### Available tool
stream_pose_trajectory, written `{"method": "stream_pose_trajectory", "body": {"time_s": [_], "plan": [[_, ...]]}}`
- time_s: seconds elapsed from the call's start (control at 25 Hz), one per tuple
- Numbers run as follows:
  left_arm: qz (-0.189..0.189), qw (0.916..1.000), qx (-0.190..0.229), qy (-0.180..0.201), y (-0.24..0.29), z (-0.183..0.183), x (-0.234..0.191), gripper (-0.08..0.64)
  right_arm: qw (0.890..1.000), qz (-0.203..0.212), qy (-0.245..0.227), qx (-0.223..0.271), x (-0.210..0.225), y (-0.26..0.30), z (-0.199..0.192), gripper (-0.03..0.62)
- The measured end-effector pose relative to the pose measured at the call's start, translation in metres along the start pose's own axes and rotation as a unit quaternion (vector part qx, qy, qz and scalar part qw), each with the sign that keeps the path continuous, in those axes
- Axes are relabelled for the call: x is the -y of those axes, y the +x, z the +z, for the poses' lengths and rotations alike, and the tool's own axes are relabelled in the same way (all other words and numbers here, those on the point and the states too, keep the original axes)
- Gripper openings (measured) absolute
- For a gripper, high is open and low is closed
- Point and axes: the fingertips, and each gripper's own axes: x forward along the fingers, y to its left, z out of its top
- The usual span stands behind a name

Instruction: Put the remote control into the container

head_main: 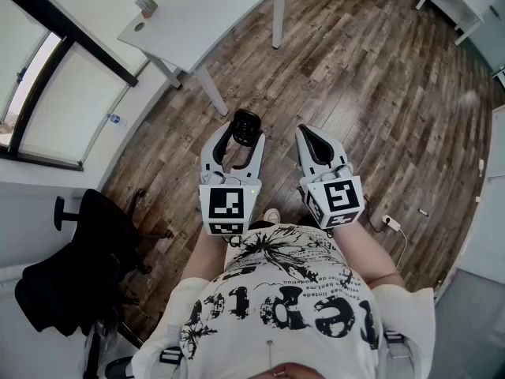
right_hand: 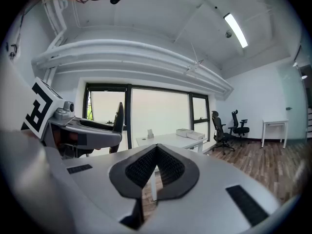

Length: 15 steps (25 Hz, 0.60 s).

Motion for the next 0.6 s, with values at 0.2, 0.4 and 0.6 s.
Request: {"method": "stream_pose_trajectory", "body": {"time_s": [0.2, 0.4, 0.6], "plan": [[0.002, 0.9999, 0.013, 0.006, 0.002, 0.002, -0.004, 0.238, 1.000, 0.000, 0.001, -0.007, 0.001, 0.003, -0.004, 0.002], [0.003, 0.9997, 0.023, 0.008, 0.000, 0.003, -0.011, 0.238, 1.000, 0.006, 0.010, -0.010, -0.006, 0.006, -0.005, 0.002], [-0.004, 0.9996, 0.028, -0.007, 0.003, 0.002, -0.015, 0.238, 1.000, 0.005, 0.011, -0.018, -0.009, 0.009, -0.007, 0.002]]}}
